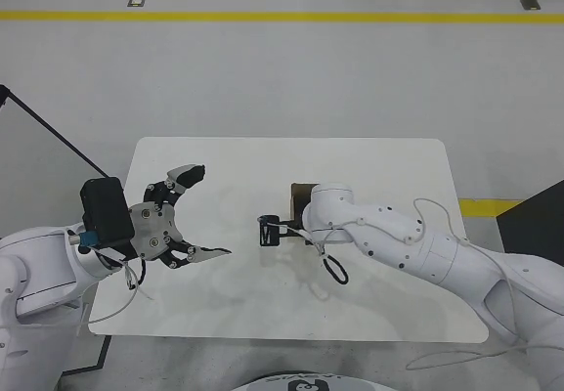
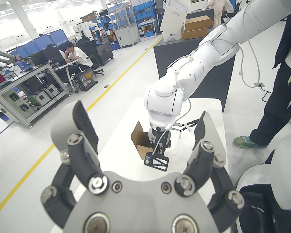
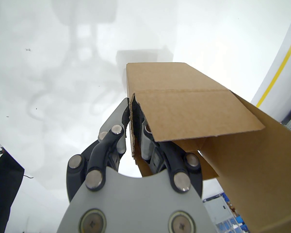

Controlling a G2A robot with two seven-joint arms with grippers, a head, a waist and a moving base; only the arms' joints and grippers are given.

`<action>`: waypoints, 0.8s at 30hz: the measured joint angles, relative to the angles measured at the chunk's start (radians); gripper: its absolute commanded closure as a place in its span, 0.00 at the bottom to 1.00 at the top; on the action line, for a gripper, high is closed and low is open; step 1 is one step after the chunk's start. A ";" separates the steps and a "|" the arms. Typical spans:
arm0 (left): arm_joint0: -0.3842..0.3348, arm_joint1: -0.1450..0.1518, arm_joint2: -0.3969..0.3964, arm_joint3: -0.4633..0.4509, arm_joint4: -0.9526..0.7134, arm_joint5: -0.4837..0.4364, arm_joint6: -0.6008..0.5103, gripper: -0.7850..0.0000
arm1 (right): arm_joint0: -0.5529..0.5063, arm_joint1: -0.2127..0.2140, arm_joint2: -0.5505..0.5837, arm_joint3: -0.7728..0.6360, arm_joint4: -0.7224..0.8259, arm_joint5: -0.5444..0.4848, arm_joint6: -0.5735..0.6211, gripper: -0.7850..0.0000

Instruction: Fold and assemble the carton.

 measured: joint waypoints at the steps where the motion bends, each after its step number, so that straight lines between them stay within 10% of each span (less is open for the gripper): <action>1: 0.000 0.000 0.000 0.000 0.000 0.000 0.000 0.00 | -0.001 -0.003 0.000 0.005 -0.002 -0.008 -0.004 1.00; 21: 0.000 0.000 0.000 0.000 0.000 0.000 0.000 0.00 | -0.028 -0.050 0.022 0.095 -0.035 -0.049 -0.052 1.00; 24: 0.000 0.000 0.000 0.000 0.000 0.000 0.000 0.00 | -0.036 -0.054 0.028 0.107 -0.036 -0.044 -0.058 0.63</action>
